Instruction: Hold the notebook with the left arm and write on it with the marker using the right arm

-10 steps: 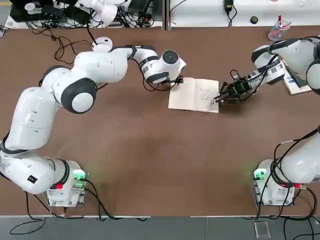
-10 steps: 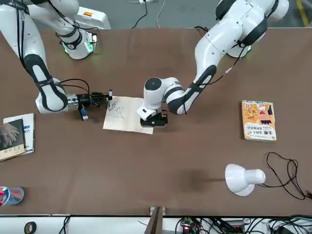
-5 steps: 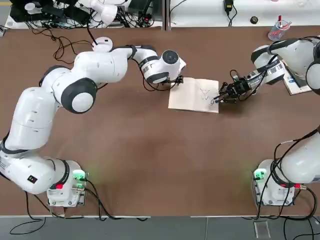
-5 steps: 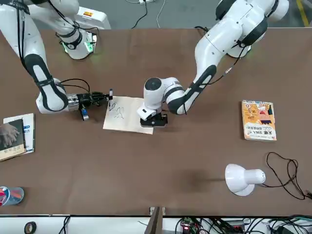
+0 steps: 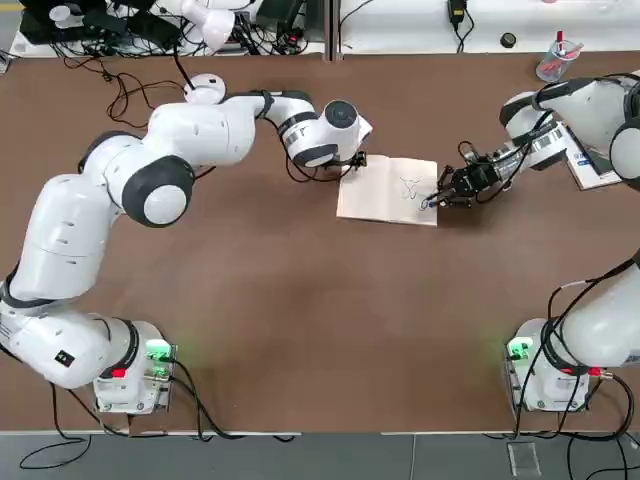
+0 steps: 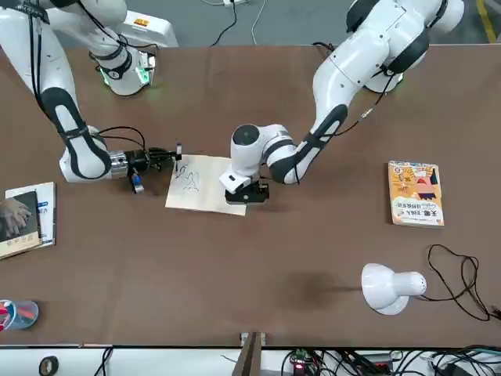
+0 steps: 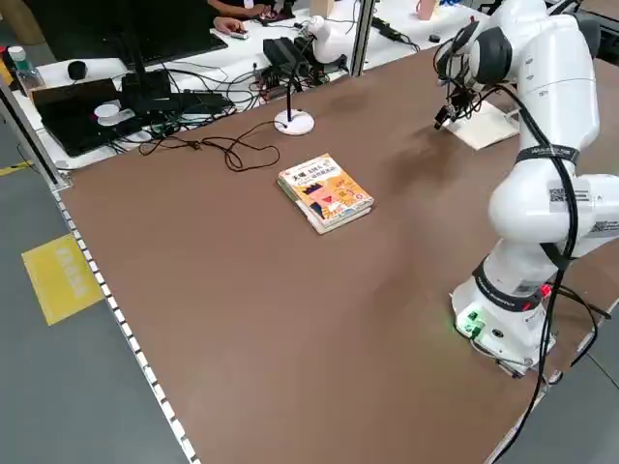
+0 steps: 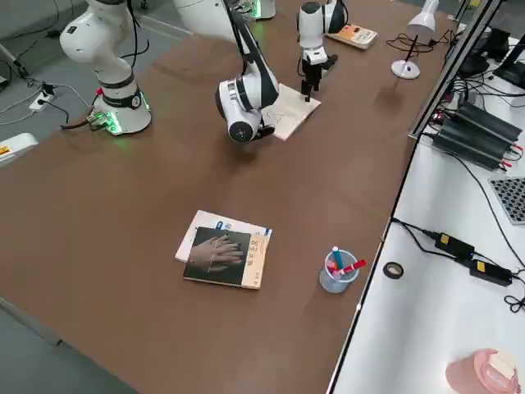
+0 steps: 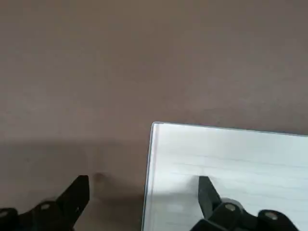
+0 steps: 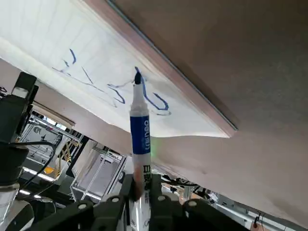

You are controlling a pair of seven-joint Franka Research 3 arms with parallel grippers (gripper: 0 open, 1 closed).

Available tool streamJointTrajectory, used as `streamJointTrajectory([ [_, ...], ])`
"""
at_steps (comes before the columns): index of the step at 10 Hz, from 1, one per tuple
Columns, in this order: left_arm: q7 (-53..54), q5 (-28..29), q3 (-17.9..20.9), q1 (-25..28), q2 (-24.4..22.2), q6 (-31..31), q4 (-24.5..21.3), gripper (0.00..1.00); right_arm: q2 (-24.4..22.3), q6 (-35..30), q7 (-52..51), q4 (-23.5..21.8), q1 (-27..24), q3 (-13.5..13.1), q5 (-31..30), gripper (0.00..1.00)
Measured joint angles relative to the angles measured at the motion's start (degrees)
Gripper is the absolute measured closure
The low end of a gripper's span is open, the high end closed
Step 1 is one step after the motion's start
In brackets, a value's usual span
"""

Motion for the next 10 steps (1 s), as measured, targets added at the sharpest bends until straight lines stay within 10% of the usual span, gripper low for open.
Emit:
streamJointTrajectory([
  [10,0.0,0.0,0.0,0.0,0.0,0.0,0.0,0.0,0.31,0.57,-0.01,0.06,3.3,0.2,3.78,0.82],
])
